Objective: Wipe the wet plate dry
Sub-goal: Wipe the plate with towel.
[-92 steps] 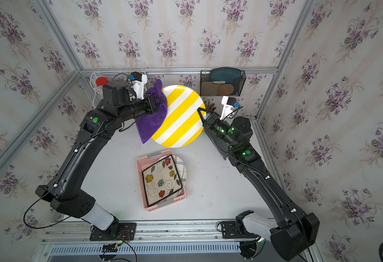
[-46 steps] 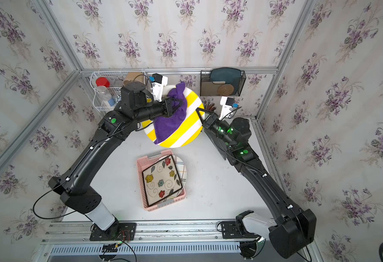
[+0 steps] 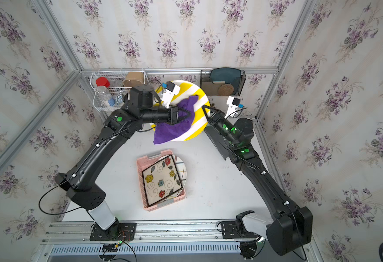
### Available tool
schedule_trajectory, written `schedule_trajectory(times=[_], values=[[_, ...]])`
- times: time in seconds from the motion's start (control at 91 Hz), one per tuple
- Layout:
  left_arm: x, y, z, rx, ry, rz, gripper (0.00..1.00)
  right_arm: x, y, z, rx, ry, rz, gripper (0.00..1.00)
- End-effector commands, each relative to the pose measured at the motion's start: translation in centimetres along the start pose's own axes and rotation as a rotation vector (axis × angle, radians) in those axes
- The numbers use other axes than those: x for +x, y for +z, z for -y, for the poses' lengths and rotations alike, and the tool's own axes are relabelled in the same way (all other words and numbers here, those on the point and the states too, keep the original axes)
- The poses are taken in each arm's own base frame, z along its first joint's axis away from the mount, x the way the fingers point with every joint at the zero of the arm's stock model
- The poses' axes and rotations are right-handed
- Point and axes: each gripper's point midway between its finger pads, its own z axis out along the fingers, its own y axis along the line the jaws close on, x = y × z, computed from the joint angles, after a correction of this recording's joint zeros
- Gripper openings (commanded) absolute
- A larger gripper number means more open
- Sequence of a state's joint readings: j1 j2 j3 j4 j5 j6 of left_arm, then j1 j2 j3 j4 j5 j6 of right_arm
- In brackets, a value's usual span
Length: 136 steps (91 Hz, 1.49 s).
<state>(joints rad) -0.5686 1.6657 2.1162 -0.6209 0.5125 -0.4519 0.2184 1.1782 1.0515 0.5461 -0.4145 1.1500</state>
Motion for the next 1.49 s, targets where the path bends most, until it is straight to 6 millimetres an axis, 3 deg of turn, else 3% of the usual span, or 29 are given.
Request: schedule_trajectory(times=[0.0, 0.077, 0.165, 0.264, 0.396, 0.615, 0.78, 0.868, 0.989, 1.088, 1.154, 1.231, 1.33, 1.418, 1.484], values=[[-4.7, -3.7, 0.5, 0.109, -0.146, 0.185, 0.0, -4.0, -2.5, -4.0, -0.187, 0.06, 0.106, 0.0], [-6.7, -5.5, 1.3, 0.282, -0.266, 0.235, 0.0, -5.0, -3.5, -3.8, -0.208, 0.078, 0.129, 0.0], [-8.8, -7.0, 3.8, 0.474, -0.304, 0.278, 0.0, -4.7, -3.8, -4.2, -0.274, 0.111, 0.121, 0.0], [-10.0, -7.2, 6.2, 0.625, -0.33, 0.273, 0.0, -3.7, -3.4, -4.6, -0.349, 0.162, 0.074, 0.0], [-11.3, -7.5, 7.9, 0.741, -0.37, 0.296, 0.0, -2.5, -2.4, -4.7, -0.369, 0.182, 0.031, 0.0], [-10.8, -5.8, 9.4, 0.792, -0.405, 0.272, 0.0, -1.0, -0.8, -5.9, -0.407, 0.194, -0.009, 0.0], [-9.5, -3.8, 12.5, 0.864, -0.417, 0.219, 0.0, 0.0, 1.7, -7.0, -0.43, 0.202, -0.03, 0.0], [-8.4, -2.3, 14.3, 0.901, -0.428, 0.174, 0.0, -1.4, 3.1, -7.9, -0.456, 0.196, 0.004, 0.0], [-7.0, -1.1, 16.0, 0.942, -0.43, 0.119, 0.0, -5.9, 4.5, -8.4, -0.462, 0.155, 0.099, 0.0], [-7.8, -2.4, 15.7, 0.951, -0.429, 0.163, 0.0, -9.7, 3.6, -7.6, -0.449, 0.142, 0.183, 0.0], [-9.0, -4.1, 15.4, 0.954, -0.413, 0.212, 0.0, -10.5, 2.6, -6.9, -0.436, 0.141, 0.205, 0.0], [-10.5, -5.9, 15.4, 0.967, -0.39, 0.266, 0.0, -9.0, 2.0, -6.2, -0.415, 0.147, 0.182, 0.0], [-11.5, -6.6, 15.6, 0.982, -0.384, 0.305, 0.0, -4.2, 2.3, -6.2, -0.395, 0.164, 0.11, 0.0], [-11.3, -5.4, 15.3, 0.984, -0.407, 0.294, 0.0, -0.9, 2.9, -6.8, -0.402, 0.189, 0.061, 0.0], [-10.4, -4.0, 15.5, 0.989, -0.424, 0.268, 0.0, -0.7, 3.7, -7.8, -0.429, 0.187, 0.05, 0.0]])
